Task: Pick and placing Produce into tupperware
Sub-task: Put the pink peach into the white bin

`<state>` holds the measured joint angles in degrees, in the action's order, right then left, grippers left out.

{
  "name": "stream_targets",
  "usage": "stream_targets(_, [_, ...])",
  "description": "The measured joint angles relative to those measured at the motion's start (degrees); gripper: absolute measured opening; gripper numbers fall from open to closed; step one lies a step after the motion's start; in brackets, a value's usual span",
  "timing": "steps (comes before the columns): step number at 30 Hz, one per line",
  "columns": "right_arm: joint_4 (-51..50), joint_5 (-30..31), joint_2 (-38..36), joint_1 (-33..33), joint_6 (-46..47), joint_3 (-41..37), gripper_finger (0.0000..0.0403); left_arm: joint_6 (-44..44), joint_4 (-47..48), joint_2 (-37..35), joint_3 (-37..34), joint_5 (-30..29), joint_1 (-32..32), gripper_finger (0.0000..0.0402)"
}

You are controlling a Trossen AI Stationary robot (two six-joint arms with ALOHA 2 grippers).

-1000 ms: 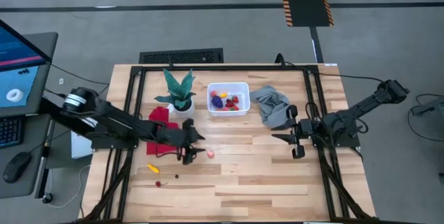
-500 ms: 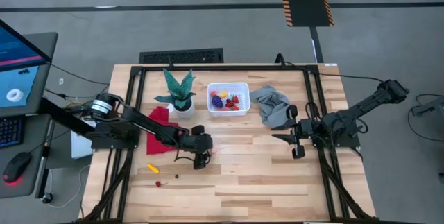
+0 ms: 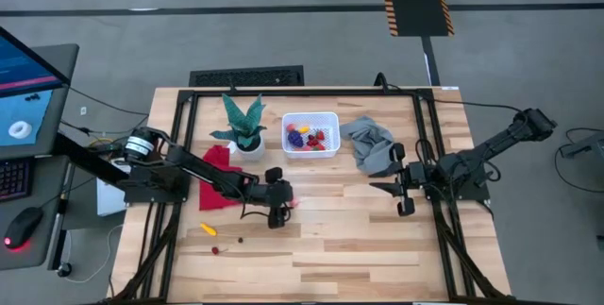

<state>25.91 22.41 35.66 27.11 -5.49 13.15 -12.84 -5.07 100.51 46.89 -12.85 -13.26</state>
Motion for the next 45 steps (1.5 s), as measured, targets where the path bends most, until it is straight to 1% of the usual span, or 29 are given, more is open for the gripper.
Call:
stream_targets(2, [0.0,0.0,0.0,0.0,0.0,0.0,0.0108,0.0,-1.1,0.0,0.0,-0.2,0.0,0.0216])
stream_targets(5, [0.0,0.0,0.0,0.0,0.0,0.0,0.0108,0.0,-1.0,0.0,0.0,1.4,0.5,0.0213])
stream_targets(10, [0.0,0.0,0.0,0.0,0.0,0.0,0.0108,0.3,-1.6,0.0,0.0,1.6,0.5,0.0192])
stream_targets(13, [0.0,0.0,0.0,0.0,0.0,0.0,0.0108,0.3,-2.4,0.0,0.0,2.7,0.5,0.0179])
stream_targets(17, [0.0,0.0,0.0,0.0,0.0,0.0,0.0108,0.3,-2.4,0.0,0.0,3.1,0.5,0.0169])
stream_targets(24, [0.0,0.0,0.0,0.0,0.0,0.0,0.0108,0.1,-2.2,0.0,0.0,3.2,0.7,0.0166])
stream_targets(28, [0.1,0.0,0.0,0.0,0.0,0.0,0.0108,-0.3,-2.1,1.6,-0.2,3.9,1.2,0.0166])
stream_targets(30, [0.1,0.0,0.0,0.0,-0.1,0.1,0.0108,-0.2,-4.5,3.6,0.1,4.0,1.4,0.0166])
stream_targets(34, [0.3,0.0,0.4,0.0,-0.1,0.1,0.0108,2.2,-6.3,4.7,0.4,3.6,1.6,0.0161])
stream_targets(37, [0.5,0.0,0.4,0.0,-0.1,0.1,0.0108,3.0,-6.1,4.7,1.7,5.3,1.9,0.0142])
stream_targets(40, [0.4,0.0,0.5,0.0,-0.1,0.1,0.0108,3.7,-5.9,4.7,2.2,3.8,1.6,0.0114])
stream_targets(45, [0.3,0.0,0.5,0.0,-0.1,0.1,0.0108,4.8,-5.4,4.7,2.4,4.6,1.0,0.0081])
